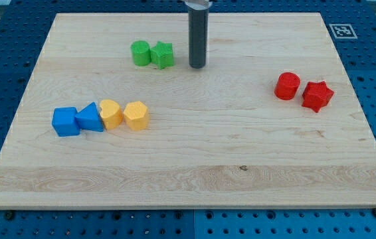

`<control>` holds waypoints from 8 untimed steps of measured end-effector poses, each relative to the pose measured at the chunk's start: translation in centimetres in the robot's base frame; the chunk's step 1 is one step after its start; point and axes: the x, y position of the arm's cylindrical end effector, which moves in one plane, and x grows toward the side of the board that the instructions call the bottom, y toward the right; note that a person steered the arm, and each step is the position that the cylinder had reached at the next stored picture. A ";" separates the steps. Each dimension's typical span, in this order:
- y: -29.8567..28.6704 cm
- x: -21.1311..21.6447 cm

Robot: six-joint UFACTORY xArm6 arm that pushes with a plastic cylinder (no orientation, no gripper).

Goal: Move the red circle towards the green star

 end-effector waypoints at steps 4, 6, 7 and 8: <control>5.7 6.8; 8.7 7.5; 9.9 7.5; 11.6 7.6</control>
